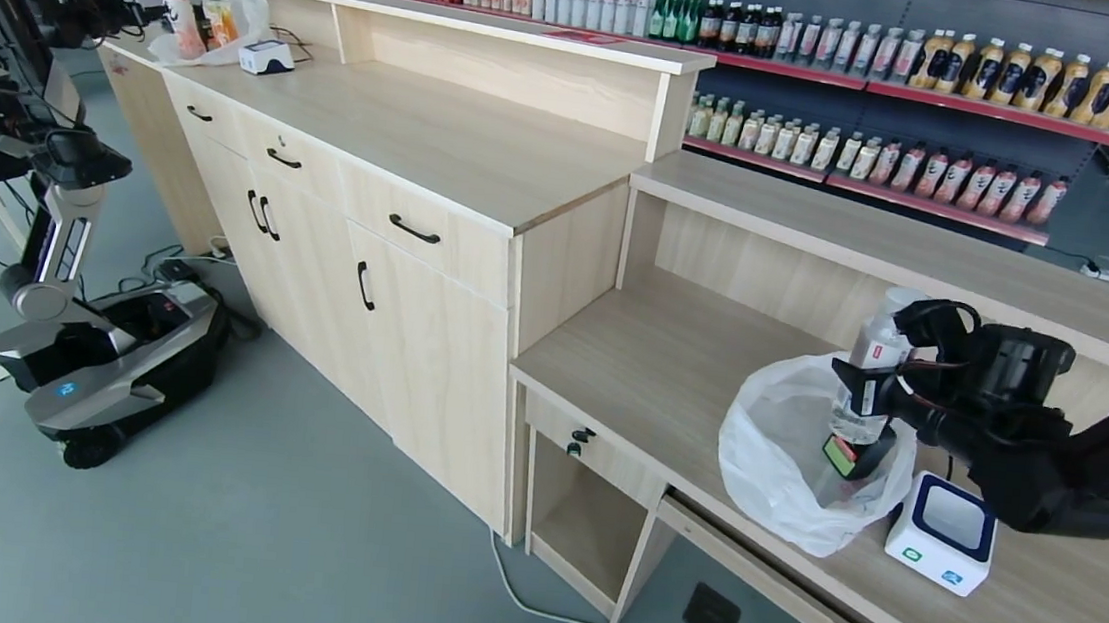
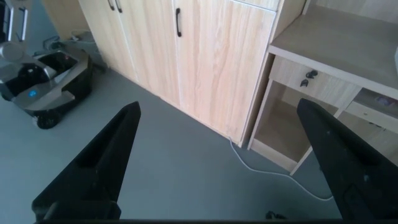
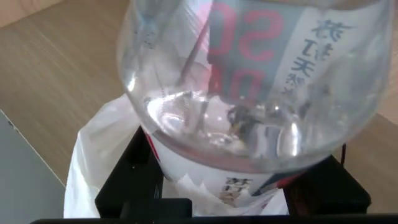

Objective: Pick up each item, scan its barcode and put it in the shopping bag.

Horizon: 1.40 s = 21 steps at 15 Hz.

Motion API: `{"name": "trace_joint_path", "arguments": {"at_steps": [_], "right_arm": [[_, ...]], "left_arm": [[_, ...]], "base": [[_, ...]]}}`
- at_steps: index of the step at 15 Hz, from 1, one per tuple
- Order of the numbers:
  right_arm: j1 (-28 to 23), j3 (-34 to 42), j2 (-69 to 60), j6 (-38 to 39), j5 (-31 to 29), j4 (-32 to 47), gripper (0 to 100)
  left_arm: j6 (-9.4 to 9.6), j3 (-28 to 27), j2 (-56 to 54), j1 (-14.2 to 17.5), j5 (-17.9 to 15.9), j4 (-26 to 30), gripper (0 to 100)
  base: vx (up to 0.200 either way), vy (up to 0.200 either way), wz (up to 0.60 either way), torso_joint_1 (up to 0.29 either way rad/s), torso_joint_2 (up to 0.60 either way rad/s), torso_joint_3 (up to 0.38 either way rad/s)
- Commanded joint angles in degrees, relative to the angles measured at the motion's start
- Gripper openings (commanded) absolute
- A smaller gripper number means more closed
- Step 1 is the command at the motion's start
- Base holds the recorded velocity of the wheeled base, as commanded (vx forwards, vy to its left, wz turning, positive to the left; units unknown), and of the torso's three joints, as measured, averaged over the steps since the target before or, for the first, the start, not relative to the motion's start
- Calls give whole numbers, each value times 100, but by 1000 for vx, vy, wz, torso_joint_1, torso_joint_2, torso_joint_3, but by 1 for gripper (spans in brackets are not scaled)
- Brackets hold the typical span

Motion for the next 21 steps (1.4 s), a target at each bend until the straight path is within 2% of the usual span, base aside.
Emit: {"name": "trace_joint_path", "arguments": {"at_steps": [1,9,15,21], "right_arm": [[247,-161,901,76,300,-376,0],[300,-522,1789,40,440,-798,0],[247,-592,2255,40,440,-1396,0],[247,-566,2466,40,432,-1668,0]], "left_arm": [[0,0,-2,4,0,0,100],[0,0,-2,4,0,0,100],[0,0,-2,4,0,0,100],[0,0,-2,4,0,0,100]], "base": [[0,0,0,0,0,0],[0,0,0,0,0,0],[0,0,0,0,0,0],[0,0,0,0,0,0]]}}
